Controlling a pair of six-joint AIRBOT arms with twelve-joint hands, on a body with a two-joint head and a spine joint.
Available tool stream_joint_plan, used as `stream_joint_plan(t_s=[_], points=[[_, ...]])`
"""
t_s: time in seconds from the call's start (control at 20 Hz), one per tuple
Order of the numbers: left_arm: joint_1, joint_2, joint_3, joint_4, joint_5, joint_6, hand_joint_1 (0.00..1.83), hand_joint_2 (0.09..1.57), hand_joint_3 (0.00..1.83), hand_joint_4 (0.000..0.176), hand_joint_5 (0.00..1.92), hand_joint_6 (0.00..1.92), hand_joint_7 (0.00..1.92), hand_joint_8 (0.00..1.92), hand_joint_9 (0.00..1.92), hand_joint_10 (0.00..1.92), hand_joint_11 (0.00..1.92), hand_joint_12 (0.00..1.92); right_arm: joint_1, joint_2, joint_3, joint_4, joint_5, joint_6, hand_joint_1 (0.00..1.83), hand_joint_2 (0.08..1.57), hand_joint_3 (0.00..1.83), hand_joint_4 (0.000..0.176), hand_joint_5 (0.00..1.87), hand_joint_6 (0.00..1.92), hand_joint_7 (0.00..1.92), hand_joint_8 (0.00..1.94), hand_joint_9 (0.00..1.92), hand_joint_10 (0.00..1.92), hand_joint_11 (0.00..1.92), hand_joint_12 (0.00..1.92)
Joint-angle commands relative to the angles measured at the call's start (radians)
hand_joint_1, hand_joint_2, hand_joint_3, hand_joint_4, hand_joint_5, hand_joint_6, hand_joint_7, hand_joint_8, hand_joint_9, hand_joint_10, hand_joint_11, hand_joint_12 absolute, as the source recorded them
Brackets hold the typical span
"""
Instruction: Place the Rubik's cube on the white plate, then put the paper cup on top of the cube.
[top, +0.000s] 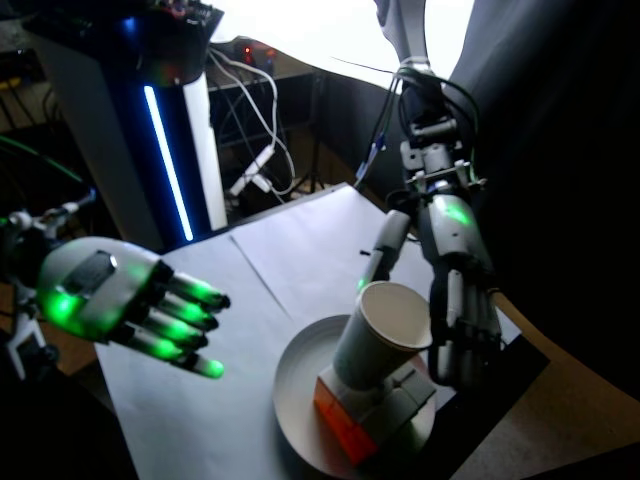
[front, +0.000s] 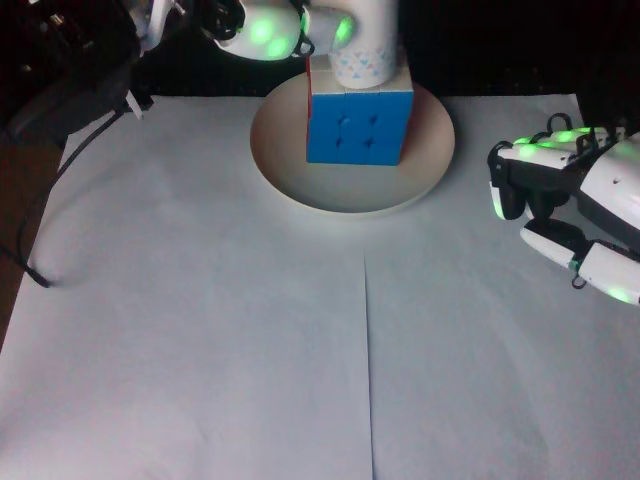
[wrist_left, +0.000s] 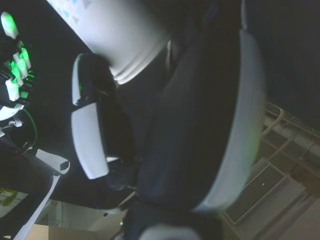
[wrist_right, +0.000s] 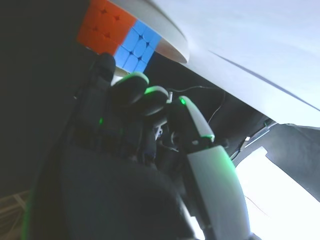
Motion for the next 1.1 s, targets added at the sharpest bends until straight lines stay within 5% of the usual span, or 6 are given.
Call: stream_joint_plan(t_s=[0.0, 0.2, 0.3, 0.8, 0.9, 1.05], points=[[-0.009, -0.003, 0.007, -0.018, -0.103, -0.007, 0.76, 1.22, 0.00, 0.061, 0.06, 0.00, 0.00, 0.00, 0.00, 0.00, 0.00, 0.04, 0.005, -0.001, 0.002, -0.002, 0.125, -0.002, 1.04, 1.41, 0.00, 0.000, 0.38, 1.72, 0.62, 1.76, 0.53, 1.85, 0.57, 1.92], [-0.013, -0.003, 0.007, -0.004, -0.090, -0.003, 0.72, 1.21, 0.00, 0.086, 0.07, 0.00, 0.00, 0.00, 0.00, 0.00, 0.05, 0.03, 0.005, -0.001, 0.002, -0.002, 0.125, -0.002, 1.00, 1.44, 0.00, 0.000, 0.35, 1.80, 0.56, 1.79, 0.42, 1.82, 0.51, 1.92], [-0.013, -0.001, 0.007, -0.005, -0.097, -0.003, 0.72, 1.19, 0.00, 0.077, 0.08, 0.00, 0.03, 0.00, 0.07, 0.04, 0.00, 0.83, 0.005, -0.001, 0.002, -0.002, 0.125, -0.002, 1.01, 1.43, 0.00, 0.000, 0.37, 1.78, 0.58, 1.77, 0.49, 1.85, 0.53, 1.92], [0.037, 0.195, -0.180, -0.152, -0.295, 0.190, 0.76, 1.22, 0.02, 0.103, 0.02, 0.00, 0.00, 0.00, 0.00, 0.00, 0.00, 0.00, 0.005, 0.042, -0.029, -0.002, 0.189, -0.002, 1.00, 1.44, 0.00, 0.000, 0.32, 1.80, 0.56, 1.81, 0.37, 1.84, 0.33, 1.92], [0.073, 0.264, -0.246, -0.191, -0.360, 0.252, 0.60, 1.24, 0.02, 0.152, 0.00, 0.00, 0.00, 0.00, 0.00, 0.00, 0.00, 0.00, 0.005, 0.059, -0.039, -0.002, 0.216, -0.002, 0.75, 1.34, 0.00, 0.000, 0.04, 1.35, 0.14, 1.37, 0.26, 1.48, 0.00, 1.83], [0.121, 0.342, -0.329, -0.238, -0.438, 0.342, 0.39, 1.27, 0.02, 0.075, 0.00, 0.00, 0.00, 0.00, 0.00, 0.00, 0.01, 0.01, 0.005, 0.086, -0.057, -0.002, 0.268, -0.002, 0.23, 1.33, 0.00, 0.044, 0.05, 0.10, 0.11, 0.02, 0.10, 0.21, 0.00, 0.85]])
